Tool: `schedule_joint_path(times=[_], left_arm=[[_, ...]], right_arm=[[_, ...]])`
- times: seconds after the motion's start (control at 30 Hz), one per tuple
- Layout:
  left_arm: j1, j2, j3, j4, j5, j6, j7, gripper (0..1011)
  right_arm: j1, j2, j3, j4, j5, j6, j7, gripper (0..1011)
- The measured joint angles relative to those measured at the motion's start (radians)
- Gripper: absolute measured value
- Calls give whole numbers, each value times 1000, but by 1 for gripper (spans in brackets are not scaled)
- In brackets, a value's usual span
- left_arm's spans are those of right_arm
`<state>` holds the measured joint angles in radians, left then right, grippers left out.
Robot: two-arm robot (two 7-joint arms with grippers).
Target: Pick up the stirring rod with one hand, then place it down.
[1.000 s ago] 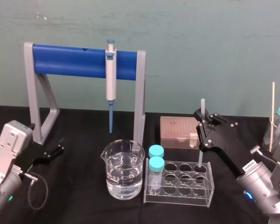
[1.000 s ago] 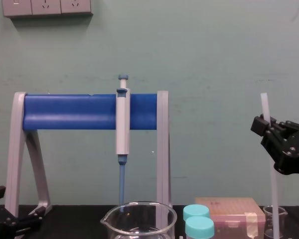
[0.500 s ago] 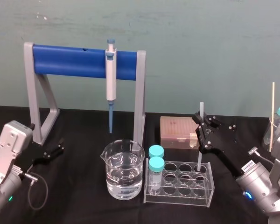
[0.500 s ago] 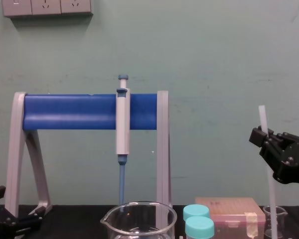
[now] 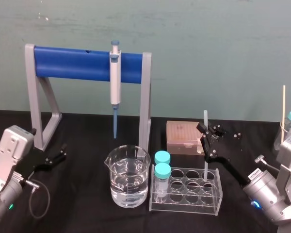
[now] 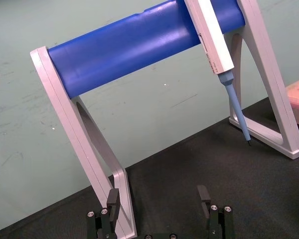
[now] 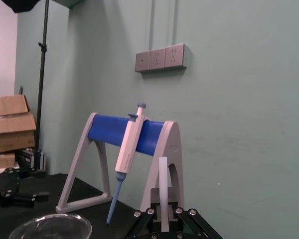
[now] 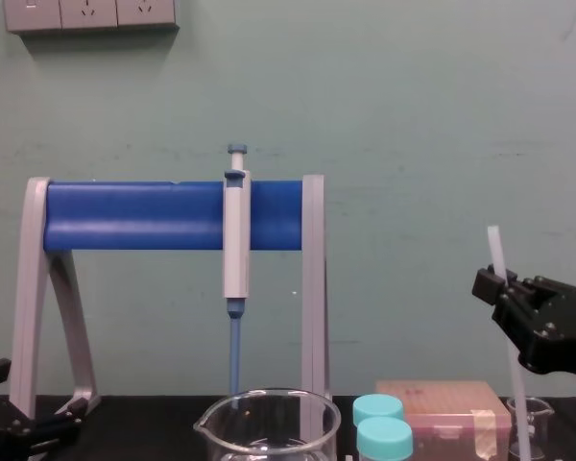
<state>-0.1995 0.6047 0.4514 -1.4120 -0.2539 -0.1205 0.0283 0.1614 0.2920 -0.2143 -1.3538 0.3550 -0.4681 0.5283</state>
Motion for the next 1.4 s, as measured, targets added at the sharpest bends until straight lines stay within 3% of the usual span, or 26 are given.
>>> schedule_joint_path(times=[0.87,1.4], left_arm=[[0,0,0,0,0,0,0,1001],[0,0,0,0,0,0,0,1000]], right_arm=[[21,21,-26,60,-17,66,-10,72],[19,20,-25,60,-16,59,-9,72]])
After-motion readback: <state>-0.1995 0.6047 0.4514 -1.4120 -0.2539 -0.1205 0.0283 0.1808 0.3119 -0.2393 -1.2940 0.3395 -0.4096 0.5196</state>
